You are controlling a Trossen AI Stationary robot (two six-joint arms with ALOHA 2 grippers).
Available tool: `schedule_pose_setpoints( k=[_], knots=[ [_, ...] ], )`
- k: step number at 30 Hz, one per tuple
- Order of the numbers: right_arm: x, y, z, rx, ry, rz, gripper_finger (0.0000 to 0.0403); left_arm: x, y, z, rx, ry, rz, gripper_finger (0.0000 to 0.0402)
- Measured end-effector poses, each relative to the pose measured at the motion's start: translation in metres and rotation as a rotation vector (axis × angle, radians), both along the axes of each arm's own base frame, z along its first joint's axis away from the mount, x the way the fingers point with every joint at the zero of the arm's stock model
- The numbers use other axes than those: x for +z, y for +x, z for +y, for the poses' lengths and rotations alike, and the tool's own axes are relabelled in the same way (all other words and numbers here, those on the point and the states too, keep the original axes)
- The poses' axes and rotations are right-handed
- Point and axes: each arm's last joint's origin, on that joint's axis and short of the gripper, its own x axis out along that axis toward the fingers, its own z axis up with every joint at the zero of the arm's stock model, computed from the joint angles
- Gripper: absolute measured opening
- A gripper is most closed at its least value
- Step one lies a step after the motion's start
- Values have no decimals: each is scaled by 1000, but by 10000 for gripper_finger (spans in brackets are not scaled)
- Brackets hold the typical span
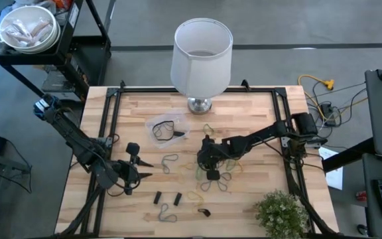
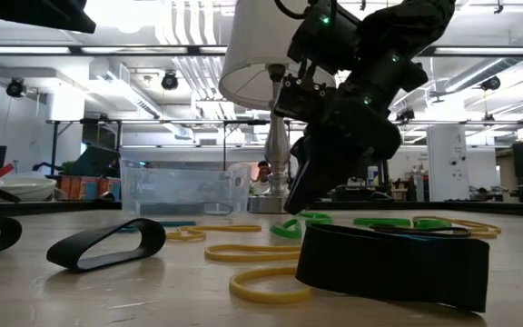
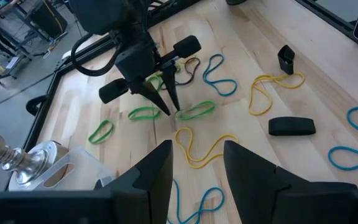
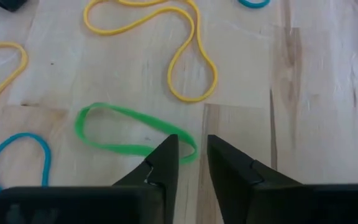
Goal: Pick and place rubber bands into bin
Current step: Put the green rubber band into the transparent bin
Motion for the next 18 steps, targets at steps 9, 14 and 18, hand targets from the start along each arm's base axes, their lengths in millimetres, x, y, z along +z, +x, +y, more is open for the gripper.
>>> schedule_pose_setpoints(
  k=[9,14,18],
  knots=[
    [0,0,0,-15,12,1,128,0,0,0,0,0,0,128],
    [-5,1,0,-25,19,6,127,0,0,0,0,0,0,128],
    [-20,4,1,-10,8,27,121,0,0,0,0,-1,0,128]
  ],
)
